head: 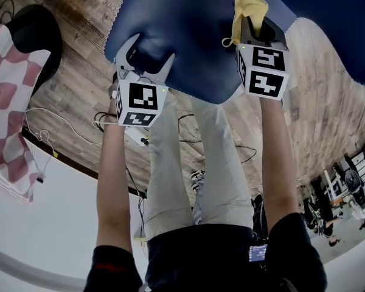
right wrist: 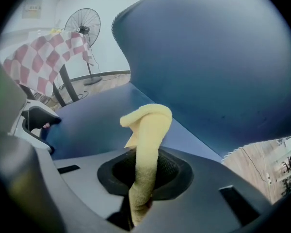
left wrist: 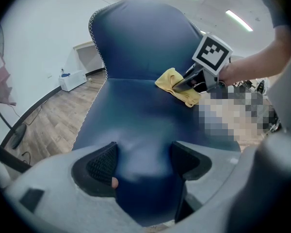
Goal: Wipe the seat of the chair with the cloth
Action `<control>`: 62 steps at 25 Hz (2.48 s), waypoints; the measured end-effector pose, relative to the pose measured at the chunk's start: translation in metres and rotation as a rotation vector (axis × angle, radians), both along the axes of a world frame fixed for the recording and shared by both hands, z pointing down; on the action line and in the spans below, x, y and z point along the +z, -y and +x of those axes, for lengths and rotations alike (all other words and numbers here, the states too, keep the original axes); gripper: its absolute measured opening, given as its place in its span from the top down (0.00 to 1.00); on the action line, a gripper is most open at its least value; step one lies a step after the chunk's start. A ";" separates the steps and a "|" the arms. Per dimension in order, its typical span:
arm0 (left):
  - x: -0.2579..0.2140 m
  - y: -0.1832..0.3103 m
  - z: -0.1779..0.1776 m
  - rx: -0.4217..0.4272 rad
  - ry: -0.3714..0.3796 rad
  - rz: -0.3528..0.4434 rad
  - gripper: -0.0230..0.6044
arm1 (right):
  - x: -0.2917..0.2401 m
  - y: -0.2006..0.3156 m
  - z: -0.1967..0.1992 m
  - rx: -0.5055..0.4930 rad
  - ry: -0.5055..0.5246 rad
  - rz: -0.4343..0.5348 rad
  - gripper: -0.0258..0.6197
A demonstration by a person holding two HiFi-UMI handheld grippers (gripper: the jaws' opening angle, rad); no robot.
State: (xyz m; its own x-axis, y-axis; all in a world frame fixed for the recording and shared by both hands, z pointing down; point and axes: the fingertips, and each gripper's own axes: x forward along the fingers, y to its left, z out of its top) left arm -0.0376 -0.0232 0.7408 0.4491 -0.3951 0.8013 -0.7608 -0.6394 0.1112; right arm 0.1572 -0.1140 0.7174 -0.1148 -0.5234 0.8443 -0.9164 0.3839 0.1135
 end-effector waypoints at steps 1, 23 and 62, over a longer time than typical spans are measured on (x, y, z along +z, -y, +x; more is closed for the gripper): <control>0.000 0.000 -0.001 -0.001 0.001 0.000 0.40 | 0.000 0.002 -0.007 -0.006 0.010 0.000 0.88; 0.001 0.000 -0.001 -0.001 0.002 0.017 0.40 | 0.000 0.025 -0.157 -0.289 0.128 0.004 0.88; -0.267 -0.006 -0.107 -0.414 -0.140 -0.016 0.94 | -0.281 -0.040 -0.120 -0.144 0.291 0.037 0.89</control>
State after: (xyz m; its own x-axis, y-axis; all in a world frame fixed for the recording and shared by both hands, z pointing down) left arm -0.1442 -0.0174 0.4734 0.3598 -0.5529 0.7515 -0.9296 -0.2809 0.2385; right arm 0.0375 -0.0741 0.4362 -0.4239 -0.5142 0.7456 -0.8488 0.5127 -0.1290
